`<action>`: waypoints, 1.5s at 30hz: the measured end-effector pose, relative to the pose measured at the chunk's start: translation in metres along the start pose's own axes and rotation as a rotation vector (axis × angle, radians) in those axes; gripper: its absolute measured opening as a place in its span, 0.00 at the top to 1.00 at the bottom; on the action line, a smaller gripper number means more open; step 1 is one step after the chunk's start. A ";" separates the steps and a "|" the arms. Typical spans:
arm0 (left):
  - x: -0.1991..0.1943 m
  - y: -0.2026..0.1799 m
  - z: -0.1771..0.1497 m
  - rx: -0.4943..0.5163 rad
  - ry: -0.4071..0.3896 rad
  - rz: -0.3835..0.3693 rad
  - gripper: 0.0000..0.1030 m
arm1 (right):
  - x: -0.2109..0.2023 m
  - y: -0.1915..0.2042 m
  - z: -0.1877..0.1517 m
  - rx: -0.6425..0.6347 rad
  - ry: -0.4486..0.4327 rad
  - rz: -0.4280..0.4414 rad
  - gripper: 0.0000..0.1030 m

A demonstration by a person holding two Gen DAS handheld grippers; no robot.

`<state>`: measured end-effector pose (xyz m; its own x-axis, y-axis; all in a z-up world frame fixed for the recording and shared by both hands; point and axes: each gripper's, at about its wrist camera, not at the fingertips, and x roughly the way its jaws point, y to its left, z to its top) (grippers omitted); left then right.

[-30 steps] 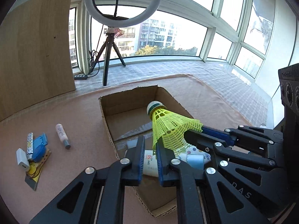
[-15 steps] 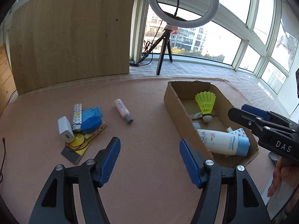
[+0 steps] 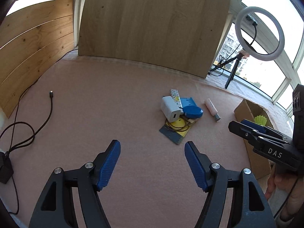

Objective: Organize objects
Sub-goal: 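Grasp the blue round case with the right gripper and lift it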

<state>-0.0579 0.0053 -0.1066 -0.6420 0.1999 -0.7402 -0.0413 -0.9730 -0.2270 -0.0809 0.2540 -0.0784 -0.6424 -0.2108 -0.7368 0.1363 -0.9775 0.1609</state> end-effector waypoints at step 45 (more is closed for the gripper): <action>0.118 -0.118 0.004 0.238 0.068 -0.170 0.29 | -0.002 -0.002 -0.115 -0.094 0.154 -0.007 0.55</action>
<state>-0.1313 0.1428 -0.1646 -0.5580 0.3621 -0.7467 -0.3276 -0.9228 -0.2027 0.0067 0.2565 -0.1523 -0.5212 -0.1951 -0.8309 0.2066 -0.9734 0.0990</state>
